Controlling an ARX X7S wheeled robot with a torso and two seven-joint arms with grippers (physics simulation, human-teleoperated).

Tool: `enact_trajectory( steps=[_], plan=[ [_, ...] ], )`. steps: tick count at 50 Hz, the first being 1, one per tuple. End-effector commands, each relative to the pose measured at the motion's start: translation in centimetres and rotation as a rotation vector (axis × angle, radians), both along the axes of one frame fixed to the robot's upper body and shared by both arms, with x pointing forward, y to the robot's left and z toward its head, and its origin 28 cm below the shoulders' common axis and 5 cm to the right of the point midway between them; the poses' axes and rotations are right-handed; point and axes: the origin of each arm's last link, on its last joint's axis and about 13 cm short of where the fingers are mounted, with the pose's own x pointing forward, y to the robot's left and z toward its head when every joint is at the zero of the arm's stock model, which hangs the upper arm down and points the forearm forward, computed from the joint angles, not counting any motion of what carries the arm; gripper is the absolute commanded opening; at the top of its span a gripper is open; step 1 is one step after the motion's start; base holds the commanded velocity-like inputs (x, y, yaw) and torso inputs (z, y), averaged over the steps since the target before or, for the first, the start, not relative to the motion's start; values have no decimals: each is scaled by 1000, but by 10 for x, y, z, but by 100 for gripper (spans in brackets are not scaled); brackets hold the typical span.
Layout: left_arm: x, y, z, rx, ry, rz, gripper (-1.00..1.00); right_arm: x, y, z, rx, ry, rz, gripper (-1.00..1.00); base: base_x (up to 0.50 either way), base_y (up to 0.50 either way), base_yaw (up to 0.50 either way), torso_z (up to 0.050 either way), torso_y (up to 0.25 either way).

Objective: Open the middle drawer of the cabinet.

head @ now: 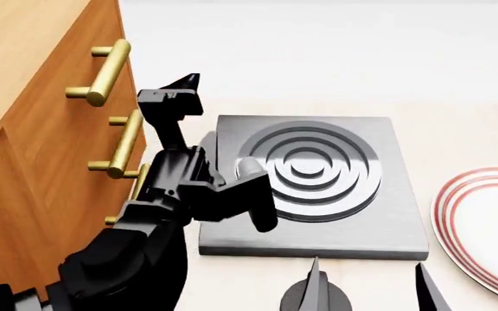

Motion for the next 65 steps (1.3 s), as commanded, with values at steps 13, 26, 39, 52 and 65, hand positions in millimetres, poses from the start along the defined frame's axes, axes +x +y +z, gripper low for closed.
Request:
enact_trajectory(
  steps=[13,26,39,52,65],
  plan=[
    [19,34,-10,167,-84,148,100,0,-1,0,16,0,22,100,0,0,0,0,0],
    [15,28,-23,135,-119,99,100,0,-1,0,19,-4,26,100,0,0,0,0,0],
    [12,27,-31,117,-127,97,100,-1,-1,0,20,-3,25,100,0,0,0,0,0],
    [8,35,-50,133,-116,118,100,-1,0,0,21,-4,26,100,0,0,0,0,0],
    [1,36,-65,136,-92,114,100,-1,-1,0,21,-5,22,100,0,0,0,0,0]
  ],
)
